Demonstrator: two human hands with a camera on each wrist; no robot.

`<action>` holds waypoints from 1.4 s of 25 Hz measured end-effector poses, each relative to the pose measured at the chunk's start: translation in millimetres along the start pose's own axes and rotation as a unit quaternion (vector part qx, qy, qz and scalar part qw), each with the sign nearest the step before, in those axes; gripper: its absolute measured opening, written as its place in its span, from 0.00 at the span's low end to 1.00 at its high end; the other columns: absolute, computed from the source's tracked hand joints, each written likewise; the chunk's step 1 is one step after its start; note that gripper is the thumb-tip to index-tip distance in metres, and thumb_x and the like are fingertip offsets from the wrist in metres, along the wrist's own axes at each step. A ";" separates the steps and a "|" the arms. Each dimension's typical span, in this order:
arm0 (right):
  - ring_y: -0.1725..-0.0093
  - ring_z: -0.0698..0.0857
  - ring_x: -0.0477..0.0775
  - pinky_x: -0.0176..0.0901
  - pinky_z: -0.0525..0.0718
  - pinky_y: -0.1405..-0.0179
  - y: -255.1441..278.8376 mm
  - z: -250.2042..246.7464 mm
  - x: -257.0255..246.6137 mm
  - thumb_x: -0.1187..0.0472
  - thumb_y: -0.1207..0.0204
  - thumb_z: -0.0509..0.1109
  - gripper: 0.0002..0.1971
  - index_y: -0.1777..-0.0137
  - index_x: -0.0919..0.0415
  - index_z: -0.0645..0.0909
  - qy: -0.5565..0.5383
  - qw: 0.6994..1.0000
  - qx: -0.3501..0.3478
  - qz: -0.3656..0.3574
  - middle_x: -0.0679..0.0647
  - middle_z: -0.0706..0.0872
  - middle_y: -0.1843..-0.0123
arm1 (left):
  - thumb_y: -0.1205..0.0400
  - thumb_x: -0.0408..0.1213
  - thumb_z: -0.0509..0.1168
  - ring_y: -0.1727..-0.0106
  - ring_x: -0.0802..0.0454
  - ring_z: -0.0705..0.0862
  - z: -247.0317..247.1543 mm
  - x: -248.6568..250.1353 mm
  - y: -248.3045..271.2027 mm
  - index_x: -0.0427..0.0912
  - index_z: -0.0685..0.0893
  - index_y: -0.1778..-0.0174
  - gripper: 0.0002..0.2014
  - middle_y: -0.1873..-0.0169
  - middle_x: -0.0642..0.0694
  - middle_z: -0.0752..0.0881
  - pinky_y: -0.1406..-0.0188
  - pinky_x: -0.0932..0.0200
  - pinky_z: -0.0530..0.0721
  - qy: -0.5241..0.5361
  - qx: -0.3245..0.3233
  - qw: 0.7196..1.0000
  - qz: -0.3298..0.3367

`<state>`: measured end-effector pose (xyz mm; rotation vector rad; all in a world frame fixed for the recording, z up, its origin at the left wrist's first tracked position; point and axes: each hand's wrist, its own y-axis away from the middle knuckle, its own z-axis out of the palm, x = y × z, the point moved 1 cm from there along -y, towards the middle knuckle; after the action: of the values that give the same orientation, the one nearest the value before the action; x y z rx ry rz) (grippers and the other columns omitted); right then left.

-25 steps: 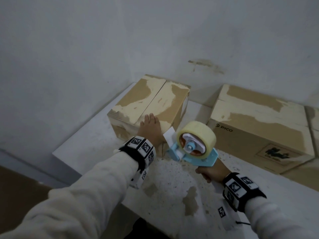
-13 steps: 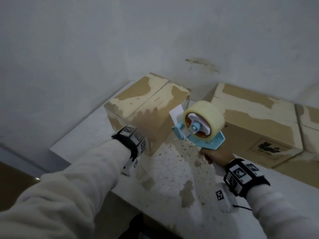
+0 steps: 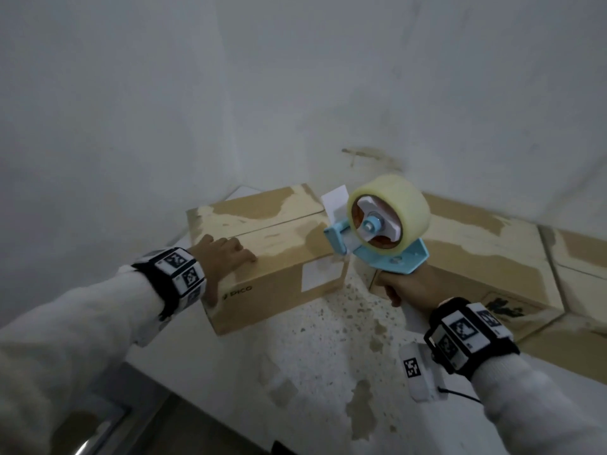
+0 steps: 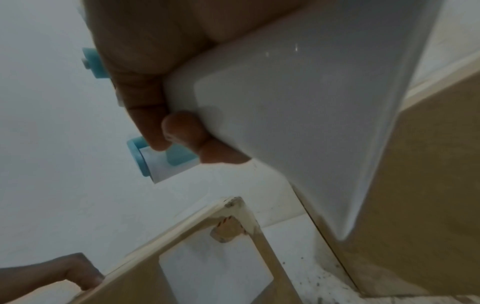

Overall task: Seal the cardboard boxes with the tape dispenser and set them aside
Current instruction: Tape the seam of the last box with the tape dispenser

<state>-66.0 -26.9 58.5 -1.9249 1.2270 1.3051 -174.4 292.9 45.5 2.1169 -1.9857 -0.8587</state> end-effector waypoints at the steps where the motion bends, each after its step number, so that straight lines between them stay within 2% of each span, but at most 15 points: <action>1: 0.88 0.72 0.49 0.43 0.74 0.80 -2.1 1.4 -1.7 0.76 0.31 0.68 0.16 0.78 0.63 0.72 -0.003 1.000 -0.001 -0.002 0.52 0.75 0.89 | 0.34 0.59 0.73 0.31 0.44 0.72 -7.8 0.0 0.4 0.57 0.60 0.24 0.44 0.30 0.47 0.67 0.35 0.49 0.68 0.021 0.000 1.000 0.011; 3: 0.88 0.73 0.51 0.44 0.75 0.80 -11.4 6.1 -7.2 0.76 0.32 0.69 0.16 0.77 0.64 0.73 -0.011 1.000 0.007 -0.008 0.52 0.76 0.88 | 0.22 0.60 0.61 0.38 0.43 0.78 -32.2 2.5 -8.0 0.50 0.74 0.33 0.25 0.37 0.45 0.76 0.44 0.53 0.70 0.122 0.027 0.992 0.016; 5: 0.87 0.74 0.53 0.47 0.76 0.77 -22.8 10.4 -11.7 0.76 0.33 0.70 0.16 0.78 0.64 0.73 -0.010 1.000 0.022 -0.010 0.52 0.76 0.88 | 0.17 0.59 0.50 0.42 0.41 0.83 -58.1 9.7 -26.9 0.43 0.80 0.43 0.25 0.45 0.44 0.83 0.44 0.53 0.74 0.301 0.062 0.952 0.001; 8: 0.86 0.74 0.51 0.50 0.77 0.74 -37.7 15.7 -20.4 0.75 0.34 0.71 0.15 0.78 0.64 0.73 -0.008 0.998 0.054 -0.009 0.51 0.77 0.87 | 0.18 0.64 0.45 0.52 0.43 0.87 -92.0 27.5 -58.1 0.37 0.80 0.37 0.35 0.47 0.42 0.86 0.49 0.53 0.80 0.553 0.061 0.830 -0.036; 12: 0.84 0.75 0.52 0.48 0.76 0.77 -50.2 19.8 -31.0 0.75 0.34 0.71 0.12 0.74 0.67 0.74 -0.039 0.993 0.106 -0.022 0.53 0.77 0.84 | 0.26 0.75 0.47 0.57 0.41 0.89 -111.2 36.3 -81.6 0.31 0.72 0.30 0.48 0.45 0.31 0.86 0.59 0.54 0.84 0.739 -0.080 0.668 -0.046; 14: 0.84 0.75 0.53 0.47 0.77 0.77 -57.4 20.7 -33.8 0.75 0.34 0.71 0.12 0.75 0.67 0.74 -0.034 0.992 0.117 -0.025 0.53 0.78 0.84 | 0.24 0.70 0.53 0.56 0.43 0.89 -116.8 32.4 -92.4 0.29 0.73 0.31 0.44 0.46 0.32 0.86 0.63 0.56 0.85 0.802 -0.121 0.585 -0.018; 15: 0.84 0.76 0.53 0.46 0.78 0.77 -59.6 21.3 -34.7 0.75 0.34 0.71 0.12 0.75 0.67 0.74 -0.029 0.992 0.120 -0.026 0.52 0.78 0.84 | 0.22 0.64 0.57 0.57 0.46 0.89 -118.9 30.5 -98.0 0.29 0.75 0.34 0.38 0.49 0.35 0.87 0.64 0.57 0.85 0.822 -0.112 0.558 -0.010; 16: 0.83 0.76 0.53 0.46 0.78 0.77 -63.3 22.1 -34.7 0.74 0.34 0.72 0.12 0.75 0.67 0.74 -0.024 0.992 0.123 -0.025 0.51 0.78 0.84 | 0.20 0.57 0.60 0.60 0.50 0.89 -121.9 28.0 -105.9 0.31 0.78 0.38 0.30 0.53 0.38 0.88 0.64 0.60 0.84 0.832 -0.094 0.546 -0.004; 18: 0.83 0.77 0.53 0.47 0.78 0.77 -69.4 25.5 -32.7 0.74 0.35 0.72 0.12 0.75 0.66 0.75 -0.027 0.992 0.126 -0.015 0.51 0.79 0.84 | 0.18 0.41 0.63 0.68 0.56 0.89 -127.4 22.9 -119.9 0.35 0.82 0.47 0.12 0.64 0.45 0.90 0.68 0.64 0.84 0.834 -0.055 0.548 -0.002; 20: 0.83 0.76 0.53 0.48 0.78 0.77 -75.0 30.1 -29.7 0.74 0.35 0.72 0.12 0.75 0.65 0.75 -0.034 0.991 0.126 -0.008 0.51 0.78 0.84 | 0.19 0.31 0.64 0.76 0.60 0.88 -131.8 14.9 -130.9 0.37 0.83 0.57 0.04 0.76 0.48 0.89 0.75 0.67 0.84 0.821 -0.034 0.570 -0.011; 22: 0.83 0.76 0.53 0.47 0.78 0.77 -80.5 33.7 -26.8 0.75 0.34 0.71 0.13 0.76 0.65 0.74 -0.034 0.992 0.123 -0.008 0.51 0.78 0.84 | 0.19 0.29 0.64 0.78 0.60 0.86 -134.6 6.1 -140.9 0.38 0.82 0.61 0.05 0.82 0.49 0.86 0.74 0.67 0.83 0.798 -0.033 0.602 -0.013; 26: 0.83 0.76 0.50 0.41 0.77 0.79 -90.6 37.5 -20.8 0.75 0.33 0.71 0.15 0.76 0.62 0.74 -0.022 0.992 0.124 -0.004 0.49 0.78 0.85 | 0.20 0.27 0.63 0.69 0.56 0.89 -140.7 -5.5 -161.3 0.40 0.84 0.62 0.08 0.71 0.48 0.89 0.72 0.64 0.83 0.757 -0.011 0.653 0.010; 31: 0.83 0.76 0.49 0.41 0.76 0.79 -104.9 44.6 -18.0 0.75 0.34 0.71 0.14 0.76 0.64 0.73 -0.038 0.988 0.149 0.010 0.51 0.78 0.84 | 0.25 0.24 0.69 0.82 0.59 0.85 -151.1 -11.8 -180.3 0.41 0.79 0.61 0.09 0.85 0.50 0.85 0.79 0.68 0.83 0.748 0.066 0.659 0.027; 33: 0.84 0.76 0.49 0.38 0.76 0.80 -109.3 46.4 -18.7 0.75 0.34 0.72 0.13 0.75 0.64 0.74 -0.051 0.987 0.149 0.013 0.51 0.78 0.83 | 0.27 0.24 0.72 0.83 0.58 0.84 -153.0 -17.6 -187.7 0.43 0.75 0.62 0.13 0.86 0.49 0.84 0.79 0.66 0.83 0.737 0.088 0.670 0.026; 35: 0.83 0.77 0.49 0.39 0.76 0.81 -107.9 44.5 -16.6 0.75 0.35 0.73 0.11 0.72 0.64 0.76 -0.059 0.987 0.147 0.017 0.50 0.79 0.83 | 0.30 0.24 0.75 0.82 0.57 0.85 -152.3 -31.2 -197.8 0.43 0.74 0.63 0.16 0.82 0.45 0.86 0.77 0.64 0.83 0.735 0.122 0.667 0.009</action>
<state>6.9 65.0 47.2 -1.6049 1.3160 1.1633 72.3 304.9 93.1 1.6785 -1.0817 1.0067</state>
